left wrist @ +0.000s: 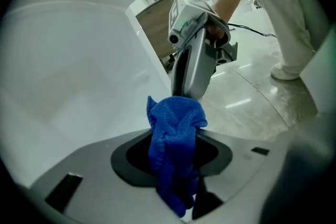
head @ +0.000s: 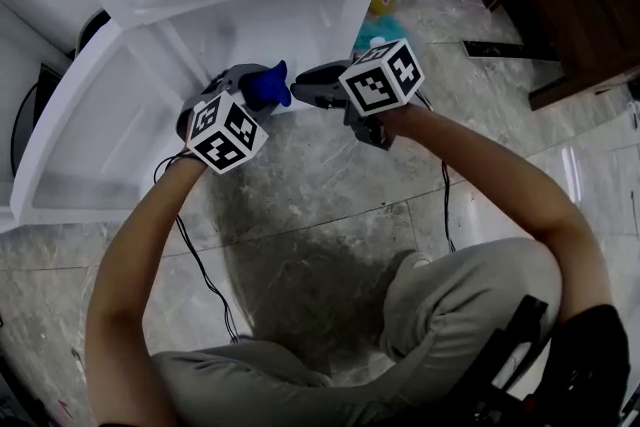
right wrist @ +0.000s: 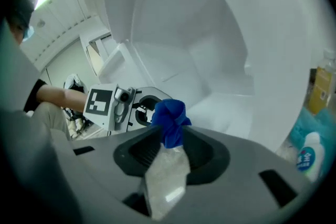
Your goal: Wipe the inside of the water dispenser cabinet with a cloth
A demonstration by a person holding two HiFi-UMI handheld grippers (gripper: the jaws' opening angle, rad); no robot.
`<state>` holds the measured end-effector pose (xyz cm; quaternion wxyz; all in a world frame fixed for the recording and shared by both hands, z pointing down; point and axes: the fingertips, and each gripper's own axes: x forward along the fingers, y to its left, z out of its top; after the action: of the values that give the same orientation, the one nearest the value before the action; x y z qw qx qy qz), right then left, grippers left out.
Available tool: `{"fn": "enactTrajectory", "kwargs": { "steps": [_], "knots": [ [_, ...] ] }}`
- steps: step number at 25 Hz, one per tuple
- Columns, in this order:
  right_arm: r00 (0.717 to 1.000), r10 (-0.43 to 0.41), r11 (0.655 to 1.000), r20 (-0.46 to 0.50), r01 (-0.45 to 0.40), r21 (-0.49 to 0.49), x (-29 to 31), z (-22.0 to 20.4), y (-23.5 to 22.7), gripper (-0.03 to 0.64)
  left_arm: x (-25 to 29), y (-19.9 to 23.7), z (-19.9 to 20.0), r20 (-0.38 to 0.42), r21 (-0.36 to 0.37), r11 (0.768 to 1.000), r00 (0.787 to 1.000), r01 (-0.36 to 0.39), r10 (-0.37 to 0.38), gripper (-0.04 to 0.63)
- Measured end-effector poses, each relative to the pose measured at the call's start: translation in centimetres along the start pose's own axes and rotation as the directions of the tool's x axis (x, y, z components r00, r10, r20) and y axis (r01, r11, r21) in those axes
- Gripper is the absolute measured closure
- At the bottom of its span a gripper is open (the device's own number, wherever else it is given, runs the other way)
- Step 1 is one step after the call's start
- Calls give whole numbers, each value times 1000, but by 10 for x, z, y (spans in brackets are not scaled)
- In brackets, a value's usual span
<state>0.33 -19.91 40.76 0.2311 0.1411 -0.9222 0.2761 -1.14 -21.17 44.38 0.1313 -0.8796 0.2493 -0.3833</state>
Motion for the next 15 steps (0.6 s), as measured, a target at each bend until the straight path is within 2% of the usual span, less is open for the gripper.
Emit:
{"fn": "enactTrajectory", "kwargs": {
  "steps": [1, 2, 8, 13, 15],
  "knots": [
    [1000, 22, 1000, 7, -22, 22, 5, 2, 5, 451, -6, -3, -2, -1, -4, 1000, 1000, -2, 2, 426],
    [999, 46, 998, 12, -46, 39, 11, 4, 11, 377, -11, -6, -6, -7, -2, 1000, 1000, -4, 4, 426],
    [986, 161, 983, 32, -163, 86, 43, 12, 44, 350, -39, -15, -26, -49, 30, 999, 998, -25, 27, 426],
    [979, 205, 978, -14, -204, 50, 70, 11, 71, 330, -57, -22, -22, -49, 174, 983, 997, -55, 65, 426],
    [977, 211, 977, -27, -210, 48, 78, 11, 80, 330, -62, -26, -18, -43, 206, 976, 996, -63, 73, 426]
  ]
}}
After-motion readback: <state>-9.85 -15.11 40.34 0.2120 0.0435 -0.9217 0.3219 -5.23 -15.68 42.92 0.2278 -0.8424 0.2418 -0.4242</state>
